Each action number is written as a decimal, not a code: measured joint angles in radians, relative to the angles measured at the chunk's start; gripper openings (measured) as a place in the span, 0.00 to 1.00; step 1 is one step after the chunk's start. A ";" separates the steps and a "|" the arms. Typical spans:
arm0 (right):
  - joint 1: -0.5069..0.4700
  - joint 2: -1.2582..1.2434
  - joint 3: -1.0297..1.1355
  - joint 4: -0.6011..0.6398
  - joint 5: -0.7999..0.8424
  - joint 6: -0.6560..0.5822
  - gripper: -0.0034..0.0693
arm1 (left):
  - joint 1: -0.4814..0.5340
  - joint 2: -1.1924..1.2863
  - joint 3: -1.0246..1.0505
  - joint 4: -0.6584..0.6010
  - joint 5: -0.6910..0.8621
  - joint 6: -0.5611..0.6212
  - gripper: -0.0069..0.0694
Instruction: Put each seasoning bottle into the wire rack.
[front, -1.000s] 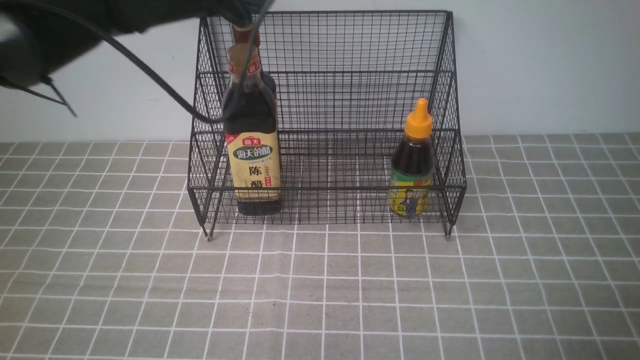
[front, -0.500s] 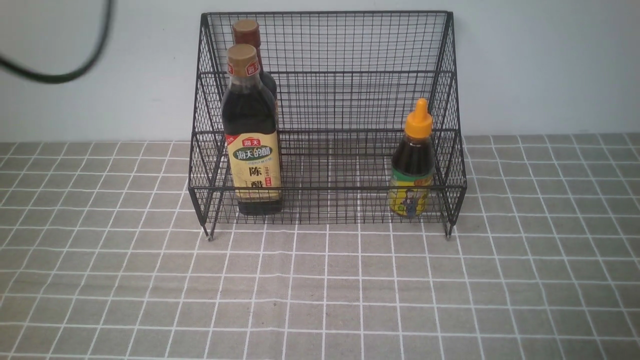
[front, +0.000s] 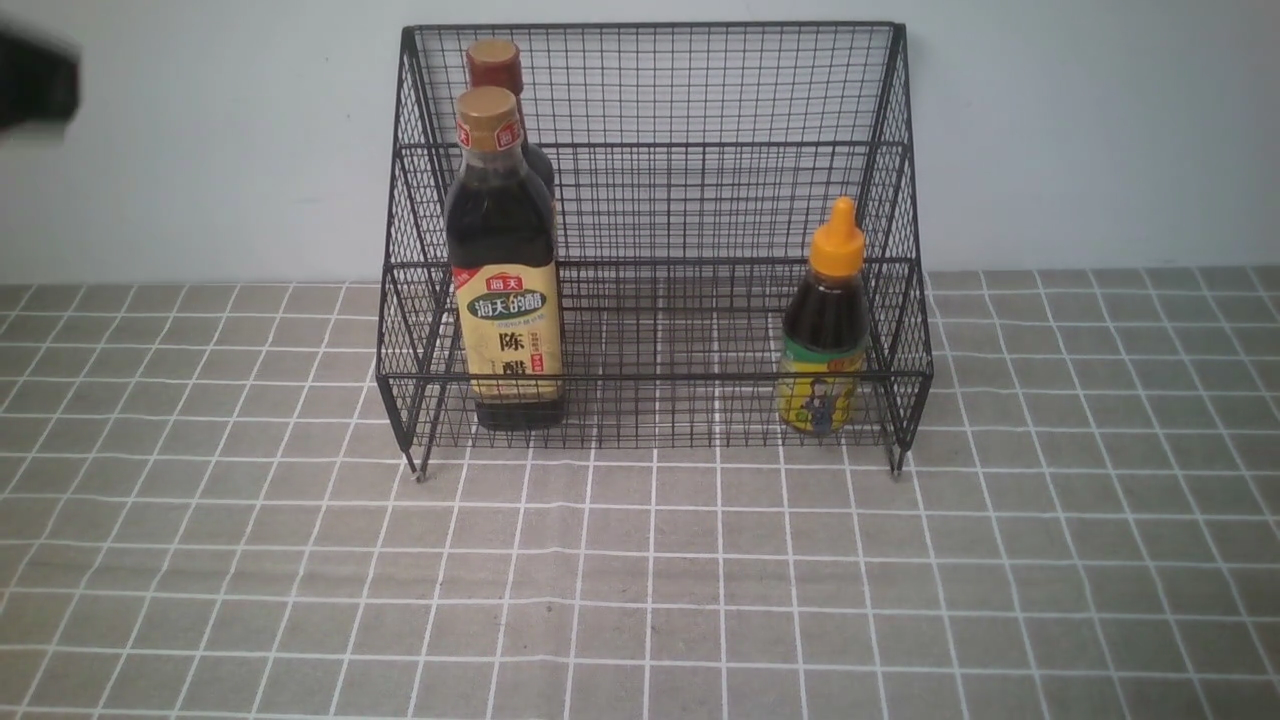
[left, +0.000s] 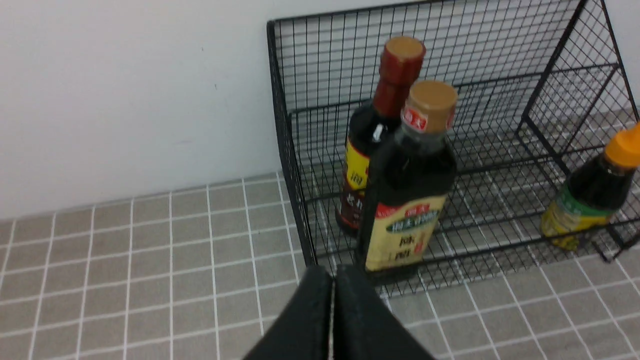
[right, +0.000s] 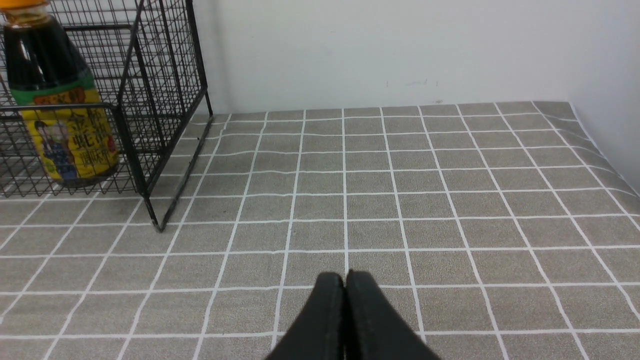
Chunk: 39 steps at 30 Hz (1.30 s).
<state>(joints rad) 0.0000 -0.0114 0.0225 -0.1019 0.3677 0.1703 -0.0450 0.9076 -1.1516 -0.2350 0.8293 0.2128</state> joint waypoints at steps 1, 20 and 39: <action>0.000 0.000 0.000 0.000 0.000 0.000 0.03 | 0.000 -0.023 0.017 0.000 0.000 0.000 0.08; 0.000 0.000 0.000 0.000 0.000 0.000 0.03 | 0.000 -0.468 0.234 -0.019 0.125 -0.010 0.08; 0.000 0.000 0.000 0.000 0.000 0.000 0.03 | 0.002 -0.898 1.015 0.155 -0.467 -0.055 0.08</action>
<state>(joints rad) 0.0000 -0.0114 0.0225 -0.1019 0.3677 0.1703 -0.0435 0.0096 -0.1364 -0.0797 0.3621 0.1578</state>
